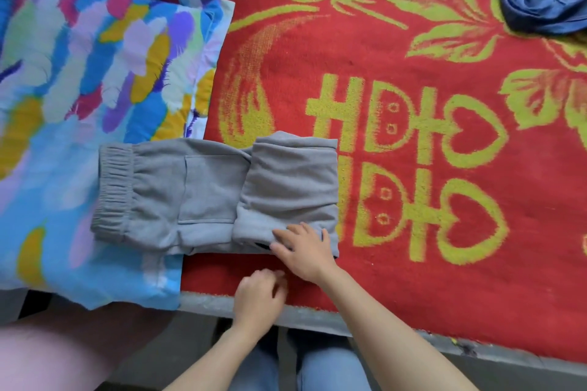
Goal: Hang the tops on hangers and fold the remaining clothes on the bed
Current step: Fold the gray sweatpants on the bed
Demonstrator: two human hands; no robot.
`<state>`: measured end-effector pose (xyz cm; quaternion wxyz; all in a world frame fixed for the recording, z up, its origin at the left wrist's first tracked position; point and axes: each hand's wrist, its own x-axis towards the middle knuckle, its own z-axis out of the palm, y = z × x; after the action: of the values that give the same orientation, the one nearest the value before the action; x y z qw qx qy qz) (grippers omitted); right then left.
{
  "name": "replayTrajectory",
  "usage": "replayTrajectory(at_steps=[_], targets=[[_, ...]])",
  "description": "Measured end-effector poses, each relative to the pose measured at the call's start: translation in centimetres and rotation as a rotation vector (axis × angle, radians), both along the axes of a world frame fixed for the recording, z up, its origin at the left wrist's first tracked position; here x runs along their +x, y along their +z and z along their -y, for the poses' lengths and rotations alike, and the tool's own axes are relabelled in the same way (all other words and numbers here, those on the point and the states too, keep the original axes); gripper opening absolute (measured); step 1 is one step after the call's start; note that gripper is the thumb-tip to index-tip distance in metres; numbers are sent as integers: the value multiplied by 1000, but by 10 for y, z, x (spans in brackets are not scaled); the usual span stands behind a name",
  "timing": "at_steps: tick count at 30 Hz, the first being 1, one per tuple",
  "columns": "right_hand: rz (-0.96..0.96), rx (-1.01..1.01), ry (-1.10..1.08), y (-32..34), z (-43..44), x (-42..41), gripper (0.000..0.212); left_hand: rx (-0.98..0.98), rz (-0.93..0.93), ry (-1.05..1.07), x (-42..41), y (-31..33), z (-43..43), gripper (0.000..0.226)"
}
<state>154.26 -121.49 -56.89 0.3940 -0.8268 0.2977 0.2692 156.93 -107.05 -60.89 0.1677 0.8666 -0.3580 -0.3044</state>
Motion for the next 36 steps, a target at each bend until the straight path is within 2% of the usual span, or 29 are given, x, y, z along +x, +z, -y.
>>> replayTrajectory(at_steps=[2, 3, 5, 8, 10, 11, 13, 15, 18, 20, 22, 23, 24, 26, 27, 28, 30, 31, 34, 36], targets=[[189, -73, -303, -3, 8, -12, 36, -147, 242, 102, 18, 9, -6, 25], [219, -142, -460, -5, 13, -19, 36, -161, 316, 125, 26, 10, -5, 25], [104, -161, -740, -11, 24, -32, 43, -64, 336, 68, 45, 8, 0, 40], [-63, 272, -1023, -15, 28, -37, 67, 193, 309, -151, 64, 8, 12, 87], [-103, 496, -1168, -13, 29, -36, 66, 281, 226, -179, 64, 2, 14, 89], [-103, 526, -1182, -12, 30, -37, 54, 334, 173, -168, 63, 1, 13, 88], [-66, 442, -1123, -7, 34, -39, 13, 326, 146, -143, 55, 1, 11, 95], [-3, 365, -1073, 2, 42, -39, 10, 326, 88, -143, 45, -1, 9, 101], [222, 282, -1044, 35, 52, -25, 15, 206, -28, -79, 28, -3, 19, 110], [358, 151, -946, 65, 52, -5, 22, 124, -167, -16, 17, 0, 36, 104], [371, -65, -702, 88, 40, 18, 29, 25, -154, -11, 8, 12, 54, 71], [362, -169, -548, 96, 30, 30, 29, 12, -75, -40, 4, 18, 57, 60], [392, -263, -389, 95, 17, 40, 29, 24, -23, -38, -2, 20, 52, 63], [523, -403, -114, 82, -12, 57, 25, 98, -99, -6, -13, 27, 33, 72], [504, -406, 45, 73, -27, 64, 17, 144, -213, 54, -16, 29, 16, 65], [400, -333, 202, 64, -42, 69, 19, 153, -142, 71, -21, 29, 0, 57], [84, -114, 483, 40, -59, 67, 32, 77, 50, -35, -30, 14, -38, 40], [19, -65, 567, 28, -63, 62, 38, 26, 108, -37, -32, 10, -57, 35], [65, -28, 625, -3, -62, 46, 50, -111, 453, 49, -19, 3, -107, 19], [179, -48, 593, -13, -56, 37, 54, -198, 649, 84, -1, 1, -123, 14]])
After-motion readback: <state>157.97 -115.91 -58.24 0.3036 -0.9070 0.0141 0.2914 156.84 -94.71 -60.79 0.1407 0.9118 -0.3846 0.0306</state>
